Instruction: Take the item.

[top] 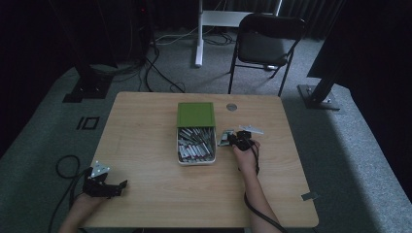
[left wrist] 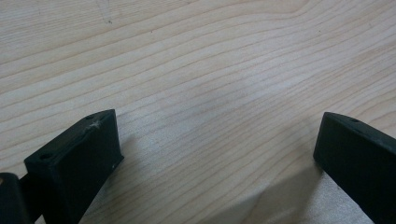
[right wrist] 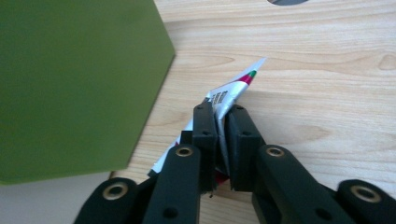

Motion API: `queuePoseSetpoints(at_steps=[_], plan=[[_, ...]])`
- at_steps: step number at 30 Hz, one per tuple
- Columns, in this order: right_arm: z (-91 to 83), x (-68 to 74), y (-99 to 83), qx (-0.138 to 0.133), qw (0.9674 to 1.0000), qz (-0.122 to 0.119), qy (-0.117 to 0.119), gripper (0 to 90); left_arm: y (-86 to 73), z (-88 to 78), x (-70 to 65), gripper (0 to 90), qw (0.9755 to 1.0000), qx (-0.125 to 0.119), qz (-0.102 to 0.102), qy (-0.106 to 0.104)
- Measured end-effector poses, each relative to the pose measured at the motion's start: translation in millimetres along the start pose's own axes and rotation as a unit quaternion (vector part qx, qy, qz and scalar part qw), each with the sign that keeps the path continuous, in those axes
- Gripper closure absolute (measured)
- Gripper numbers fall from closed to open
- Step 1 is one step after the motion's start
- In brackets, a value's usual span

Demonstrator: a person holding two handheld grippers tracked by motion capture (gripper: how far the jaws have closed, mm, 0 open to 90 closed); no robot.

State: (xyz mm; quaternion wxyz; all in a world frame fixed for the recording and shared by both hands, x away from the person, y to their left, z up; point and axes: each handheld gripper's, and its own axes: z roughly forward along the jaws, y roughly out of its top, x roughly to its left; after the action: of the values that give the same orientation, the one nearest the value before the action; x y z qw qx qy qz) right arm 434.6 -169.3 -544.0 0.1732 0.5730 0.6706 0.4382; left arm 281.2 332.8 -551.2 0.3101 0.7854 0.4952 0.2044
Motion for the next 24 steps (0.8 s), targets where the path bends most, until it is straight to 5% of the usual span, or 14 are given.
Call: queuePoseSetpoints(at_steps=[5,14,24], plan=[[2.5,-5.7,1.0,0.013,0.9998,-0.016,-0.005,66.0,0.0,0.0,0.0,1.4,1.0,0.0,0.0,0.0],[-0.2,-15.8,4.3,0.013,0.9993,-0.024,-0.027,48.7,0.0,0.0,0.0,1.4,1.0,0.0,0.0,0.0],[-17.1,-28.3,-3.0,0.024,0.9975,-0.047,-0.048,25.2,0.0,0.0,0.0,1.4,1.0,0.0,0.0,0.0]])
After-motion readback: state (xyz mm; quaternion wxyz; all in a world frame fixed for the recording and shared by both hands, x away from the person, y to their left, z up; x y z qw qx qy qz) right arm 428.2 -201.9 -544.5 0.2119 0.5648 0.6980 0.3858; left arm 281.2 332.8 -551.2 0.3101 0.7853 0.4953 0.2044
